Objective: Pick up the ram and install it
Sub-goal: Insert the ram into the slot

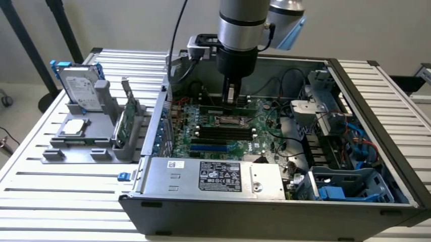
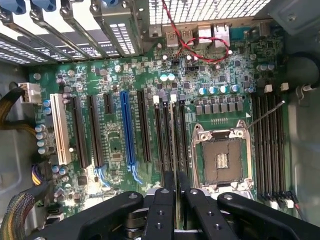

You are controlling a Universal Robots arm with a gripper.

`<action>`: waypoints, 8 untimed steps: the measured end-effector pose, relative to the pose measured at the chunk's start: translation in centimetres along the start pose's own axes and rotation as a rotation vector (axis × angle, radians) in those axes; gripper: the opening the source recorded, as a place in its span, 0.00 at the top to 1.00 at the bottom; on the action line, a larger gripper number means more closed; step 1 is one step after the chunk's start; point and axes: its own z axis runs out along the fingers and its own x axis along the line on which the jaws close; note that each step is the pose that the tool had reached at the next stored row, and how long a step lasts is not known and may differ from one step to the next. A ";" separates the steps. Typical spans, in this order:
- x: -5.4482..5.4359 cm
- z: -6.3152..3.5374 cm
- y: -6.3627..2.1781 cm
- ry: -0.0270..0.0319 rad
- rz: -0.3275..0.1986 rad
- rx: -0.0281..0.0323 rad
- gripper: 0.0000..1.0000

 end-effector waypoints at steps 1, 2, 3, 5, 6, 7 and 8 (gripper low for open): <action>0.1 0.18 -0.01 -0.0001 -0.002 0.0000 0.86; 0.1 0.36 -0.02 -0.0001 -0.005 -0.0003 0.86; 0.2 0.53 -0.03 0.0001 -0.009 -0.0007 0.86; 0.3 0.88 -0.05 0.0004 -0.015 -0.0019 0.86; 0.4 1.06 -0.06 0.0004 -0.017 -0.0022 0.86; 0.4 1.24 -0.06 0.0005 -0.021 -0.0023 0.86; 0.5 1.42 -0.07 0.0004 -0.024 -0.0024 0.86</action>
